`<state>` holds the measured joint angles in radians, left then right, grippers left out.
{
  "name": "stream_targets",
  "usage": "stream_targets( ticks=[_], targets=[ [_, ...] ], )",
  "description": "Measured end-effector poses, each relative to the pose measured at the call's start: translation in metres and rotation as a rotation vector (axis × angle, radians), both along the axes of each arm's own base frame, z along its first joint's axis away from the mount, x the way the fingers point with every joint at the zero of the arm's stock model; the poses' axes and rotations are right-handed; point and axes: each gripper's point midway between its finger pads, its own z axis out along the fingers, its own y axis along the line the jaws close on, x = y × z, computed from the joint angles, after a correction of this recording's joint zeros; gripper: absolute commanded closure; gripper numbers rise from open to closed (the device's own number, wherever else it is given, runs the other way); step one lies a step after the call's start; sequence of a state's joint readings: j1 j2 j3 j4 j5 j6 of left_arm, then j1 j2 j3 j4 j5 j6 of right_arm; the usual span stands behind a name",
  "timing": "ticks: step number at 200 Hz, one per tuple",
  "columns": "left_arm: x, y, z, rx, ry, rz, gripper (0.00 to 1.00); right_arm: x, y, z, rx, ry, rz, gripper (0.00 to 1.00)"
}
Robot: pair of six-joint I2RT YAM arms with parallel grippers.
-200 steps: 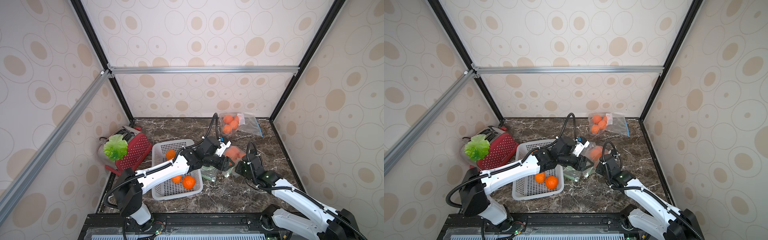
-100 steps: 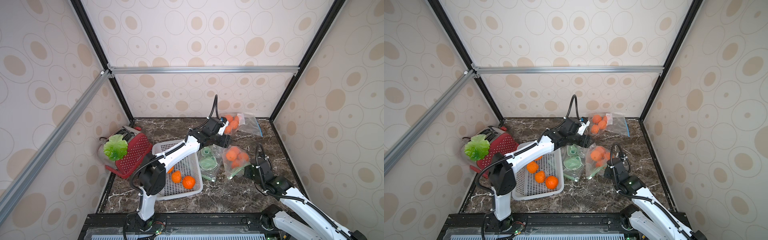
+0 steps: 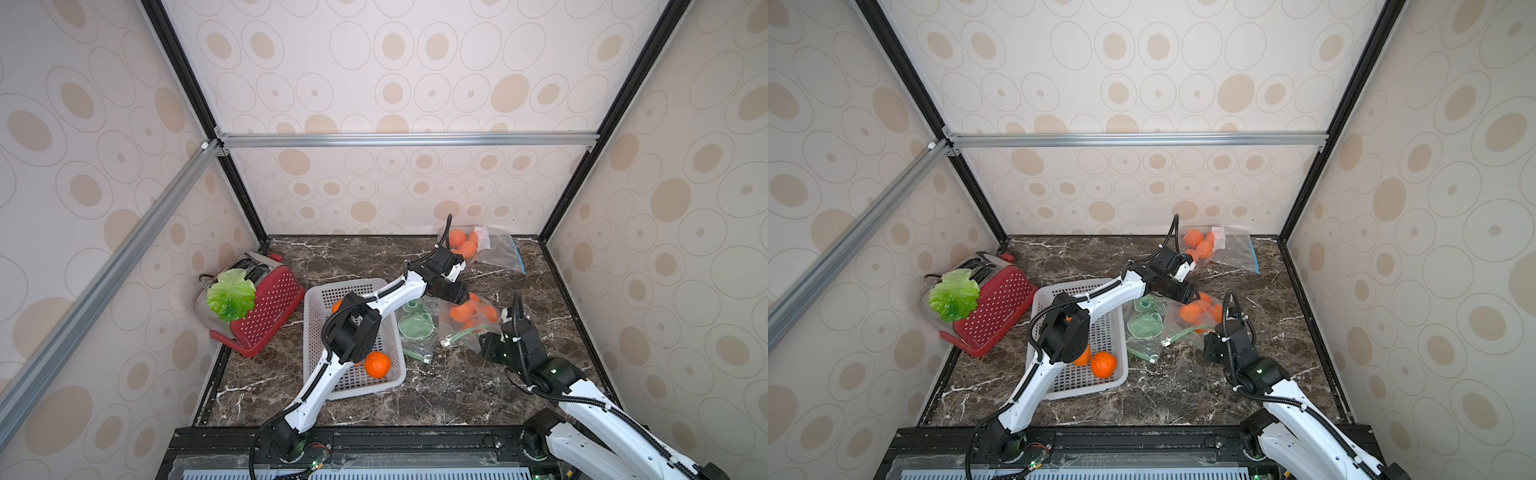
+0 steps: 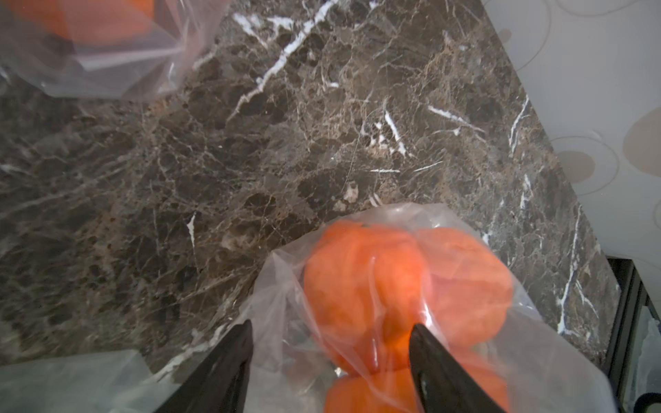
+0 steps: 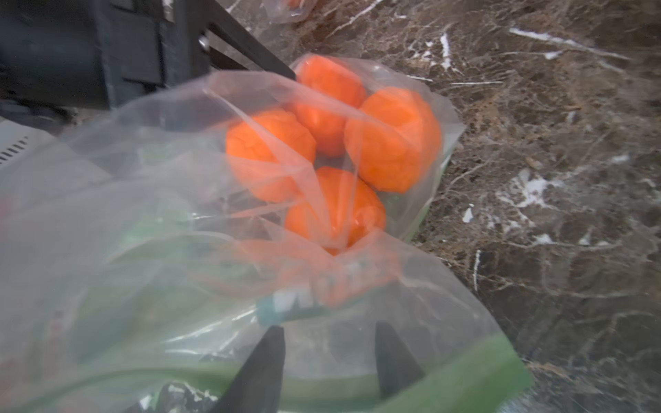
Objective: Open the zip-top bag and take out the orange
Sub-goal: Pick up the orange from the zipper food storage bag.
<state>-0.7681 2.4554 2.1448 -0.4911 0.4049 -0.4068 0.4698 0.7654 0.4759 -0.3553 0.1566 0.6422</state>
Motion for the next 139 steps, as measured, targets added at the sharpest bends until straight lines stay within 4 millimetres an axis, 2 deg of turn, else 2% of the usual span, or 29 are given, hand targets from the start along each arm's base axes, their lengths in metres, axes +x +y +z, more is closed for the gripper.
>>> stream_targets(
  ticks=[35, 51, 65, 86, 139],
  targets=[
    [-0.013, 0.007, -0.010, -0.030, 0.055, 0.016, 0.62, 0.010, 0.013, 0.009, 0.063, -0.040, 0.025, 0.54],
    [-0.021, 0.010, -0.011, -0.056, 0.087, 0.029, 0.72, 0.013, 0.016, 0.002, 0.064, -0.016, 0.022, 0.54],
    [-0.027, 0.012, -0.011, -0.079, 0.110, 0.045, 0.87, 0.014, 0.016, -0.006, 0.051, 0.015, 0.018, 0.54],
    [-0.035, 0.013, -0.012, -0.123, 0.139, 0.056, 1.00, 0.016, 0.013, -0.014, 0.024, 0.041, -0.003, 0.54],
    [-0.054, 0.011, -0.009, -0.203, 0.191, 0.076, 1.00, 0.027, -0.011, -0.012, -0.023, 0.019, -0.101, 0.54]
  ],
)
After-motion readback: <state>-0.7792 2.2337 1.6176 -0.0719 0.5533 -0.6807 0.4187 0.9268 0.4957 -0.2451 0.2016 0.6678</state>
